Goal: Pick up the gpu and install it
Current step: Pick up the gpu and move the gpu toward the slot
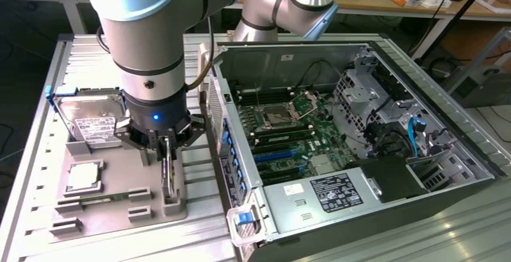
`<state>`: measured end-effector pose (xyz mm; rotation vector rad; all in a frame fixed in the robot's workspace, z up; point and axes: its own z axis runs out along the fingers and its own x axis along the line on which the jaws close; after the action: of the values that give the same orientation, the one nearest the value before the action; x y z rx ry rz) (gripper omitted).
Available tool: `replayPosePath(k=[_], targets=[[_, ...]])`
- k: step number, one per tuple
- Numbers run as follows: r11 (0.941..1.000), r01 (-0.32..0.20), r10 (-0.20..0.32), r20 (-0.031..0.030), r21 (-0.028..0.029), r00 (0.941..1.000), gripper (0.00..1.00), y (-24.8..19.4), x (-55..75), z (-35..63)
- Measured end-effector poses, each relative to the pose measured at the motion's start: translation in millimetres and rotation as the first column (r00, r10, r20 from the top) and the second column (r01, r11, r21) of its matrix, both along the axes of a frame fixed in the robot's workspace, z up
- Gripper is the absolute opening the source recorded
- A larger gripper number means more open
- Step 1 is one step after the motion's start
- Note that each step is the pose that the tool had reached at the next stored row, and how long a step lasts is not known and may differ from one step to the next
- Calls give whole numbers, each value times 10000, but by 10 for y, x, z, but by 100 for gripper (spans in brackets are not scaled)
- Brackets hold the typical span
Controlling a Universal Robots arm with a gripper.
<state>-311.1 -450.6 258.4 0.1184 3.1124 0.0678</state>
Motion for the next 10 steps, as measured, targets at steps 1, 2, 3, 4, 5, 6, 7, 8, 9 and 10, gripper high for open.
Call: replayPosePath(k=[1,2,3,4,5,6,7,8,9,10], targets=[[10000,0,0,1,1,10000,27,0,0,0],[10000,0,0,0,0,10000,27,0,0,3],[10000,0,0,-1,-1,10000,27,0,0,7],[10000,0,0,-2,-2,10000,27,0,0,12],[10000,0,0,-2,-2,10000,27,0,0,17],[10000,0,0,0,0,10000,27,0,0,21],[10000,0,0,-1,-1,10000,27,0,0,33],[10000,1,-1,-1,-1,10000,27,0,0,45],[10000,0,0,-1,0,10000,27,0,0,53],[10000,0,0,0,0,10000,27,0,0,60]])
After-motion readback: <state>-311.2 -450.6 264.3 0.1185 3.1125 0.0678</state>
